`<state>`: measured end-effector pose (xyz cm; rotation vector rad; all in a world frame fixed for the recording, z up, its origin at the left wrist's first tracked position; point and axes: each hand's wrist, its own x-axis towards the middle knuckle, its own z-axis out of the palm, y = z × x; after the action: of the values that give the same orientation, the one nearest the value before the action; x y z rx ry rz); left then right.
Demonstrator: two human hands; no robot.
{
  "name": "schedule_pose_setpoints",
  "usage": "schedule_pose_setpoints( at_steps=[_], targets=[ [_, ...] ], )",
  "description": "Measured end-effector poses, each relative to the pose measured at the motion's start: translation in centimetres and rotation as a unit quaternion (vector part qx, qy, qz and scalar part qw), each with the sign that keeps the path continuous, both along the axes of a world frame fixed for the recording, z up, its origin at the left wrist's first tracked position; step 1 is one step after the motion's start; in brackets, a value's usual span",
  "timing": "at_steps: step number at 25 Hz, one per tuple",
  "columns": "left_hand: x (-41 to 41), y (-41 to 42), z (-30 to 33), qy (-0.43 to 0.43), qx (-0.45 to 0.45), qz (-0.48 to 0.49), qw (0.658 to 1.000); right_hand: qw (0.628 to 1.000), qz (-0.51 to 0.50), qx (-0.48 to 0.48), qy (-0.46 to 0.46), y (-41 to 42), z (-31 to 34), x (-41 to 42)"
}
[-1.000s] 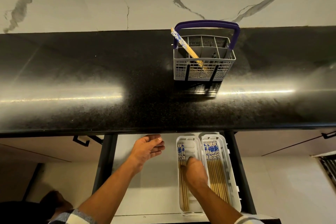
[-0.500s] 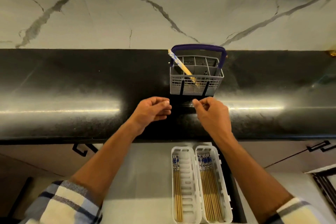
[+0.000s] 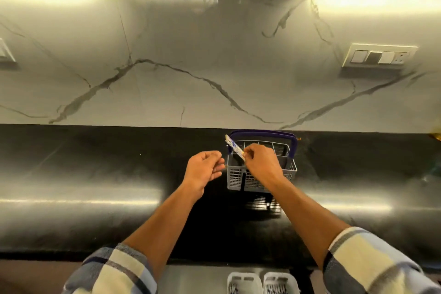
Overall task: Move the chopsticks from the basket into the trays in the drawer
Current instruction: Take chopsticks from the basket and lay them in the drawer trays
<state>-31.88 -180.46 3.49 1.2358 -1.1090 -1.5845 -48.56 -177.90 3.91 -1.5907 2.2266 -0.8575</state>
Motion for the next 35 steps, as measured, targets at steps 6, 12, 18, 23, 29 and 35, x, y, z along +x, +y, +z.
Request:
schedule_pose_setpoints(
  at_steps=[6, 12, 18, 23, 29, 35],
  targets=[
    [0.8, -1.3, -2.0, 0.012, 0.036, 0.015, 0.999, 0.988, 0.073, 0.121, 0.069, -5.5, -2.2, -2.2],
    [2.0, -3.1, -3.9, 0.013, 0.074, 0.025, 0.997, 0.984, 0.132, 0.119, 0.011, -7.3, -2.7, -3.6],
    [1.4, -3.4, -4.5, 0.016, 0.095, 0.024, 0.995, 0.977, 0.157, 0.143, -0.031, -7.9, -2.1, -4.8],
    [1.7, -3.4, -4.3, 0.014, 0.087, 0.028, 0.996, 0.977, 0.153, 0.136, -0.062, -7.5, -1.4, -5.0],
    [1.7, -3.2, -2.4, 0.033, 0.043, 0.031, 0.998, 0.986, 0.132, 0.071, -0.070, -5.9, 0.8, -5.2],
    [0.6, -1.8, 2.3, 0.045, -0.049, -0.006, 0.998, 0.984, 0.149, -0.034, -0.097, -2.7, 5.8, -4.0]
  ],
)
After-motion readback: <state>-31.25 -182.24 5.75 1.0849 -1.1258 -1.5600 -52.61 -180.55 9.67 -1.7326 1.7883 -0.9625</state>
